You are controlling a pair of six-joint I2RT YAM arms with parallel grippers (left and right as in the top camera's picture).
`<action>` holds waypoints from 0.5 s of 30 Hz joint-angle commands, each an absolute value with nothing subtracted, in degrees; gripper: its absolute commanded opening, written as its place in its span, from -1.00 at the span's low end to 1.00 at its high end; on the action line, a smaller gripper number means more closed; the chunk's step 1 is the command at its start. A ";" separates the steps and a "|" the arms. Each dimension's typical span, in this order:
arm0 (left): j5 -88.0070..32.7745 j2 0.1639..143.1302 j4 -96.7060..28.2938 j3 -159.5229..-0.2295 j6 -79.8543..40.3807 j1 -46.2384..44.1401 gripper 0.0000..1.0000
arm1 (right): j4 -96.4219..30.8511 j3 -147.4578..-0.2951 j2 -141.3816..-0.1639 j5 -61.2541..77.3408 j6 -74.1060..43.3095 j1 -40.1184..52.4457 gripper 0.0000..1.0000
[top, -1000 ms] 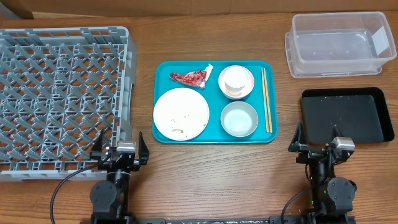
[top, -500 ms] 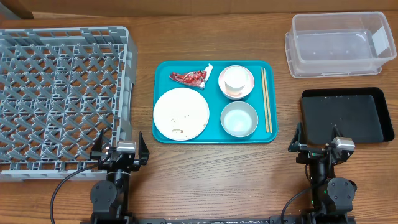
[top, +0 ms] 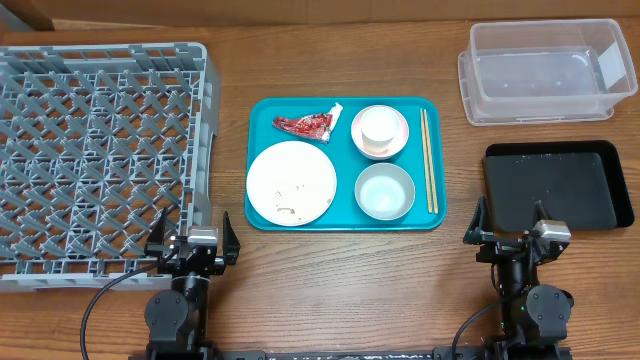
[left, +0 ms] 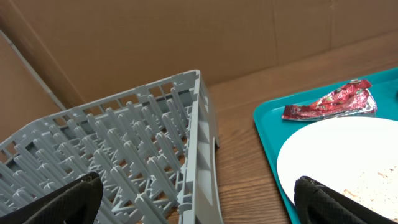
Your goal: Sort waste into correct bins and load items into the dishwasher
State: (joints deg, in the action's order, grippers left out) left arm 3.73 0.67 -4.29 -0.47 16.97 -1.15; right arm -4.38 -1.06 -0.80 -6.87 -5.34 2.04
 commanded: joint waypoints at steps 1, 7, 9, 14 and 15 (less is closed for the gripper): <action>4.86 0.54 -4.05 -0.32 18.22 -1.52 1.00 | -4.16 -0.47 -0.23 -7.68 -5.61 2.50 1.00; 4.86 0.54 -4.05 -0.32 18.22 -1.52 1.00 | -4.16 -0.47 -0.23 -7.68 -5.61 2.50 1.00; 4.86 0.54 -4.05 -0.32 18.22 -1.52 1.00 | -4.16 -0.47 -0.23 -7.68 -5.61 2.50 1.00; 4.86 0.54 -4.05 -0.32 18.22 -1.52 0.99 | -4.16 -0.47 -0.23 -7.68 -5.61 2.50 1.00; 4.86 0.54 -4.05 -0.32 18.22 -1.52 1.00 | -4.16 -0.47 -0.23 -7.68 -5.61 2.50 1.00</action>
